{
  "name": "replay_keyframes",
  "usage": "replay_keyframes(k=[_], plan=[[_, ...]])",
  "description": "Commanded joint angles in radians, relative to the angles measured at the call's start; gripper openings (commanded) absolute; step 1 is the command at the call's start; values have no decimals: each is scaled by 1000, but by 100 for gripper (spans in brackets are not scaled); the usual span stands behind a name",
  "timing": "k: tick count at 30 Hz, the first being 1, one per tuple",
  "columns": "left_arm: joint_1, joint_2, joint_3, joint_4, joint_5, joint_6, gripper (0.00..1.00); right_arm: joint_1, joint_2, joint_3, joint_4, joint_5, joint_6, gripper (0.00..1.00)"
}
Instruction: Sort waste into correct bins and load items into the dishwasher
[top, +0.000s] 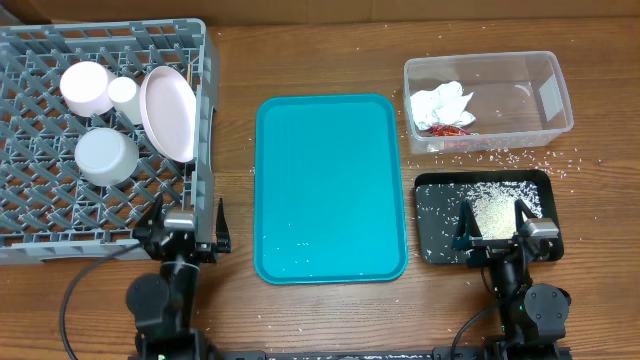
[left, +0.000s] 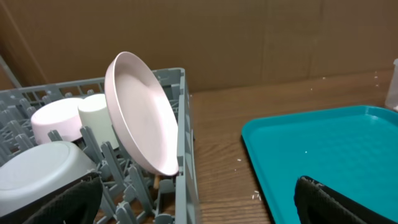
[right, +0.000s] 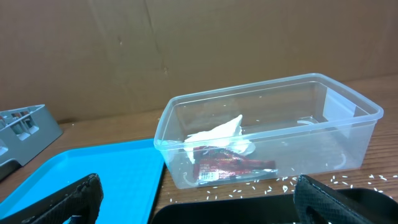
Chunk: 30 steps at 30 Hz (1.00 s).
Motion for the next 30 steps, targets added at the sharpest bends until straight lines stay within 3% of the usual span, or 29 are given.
replay_keyframes(k=[1,7,11,30], plan=[[-21,-86,-51,-11,-10,-21,100,-3,-8,-10,5,10,-7,100],[-56,-179,-51,-101,-74,-21,100,-3,-8,-10,5,10,-8,100],[-60,-256,-51,-250,-82,-24,100,-3,-8,-10,5,10,-7,100],[-100,-320,-51,-250,-83,-35,100,-3,-8,-10,5,10,-7,100]])
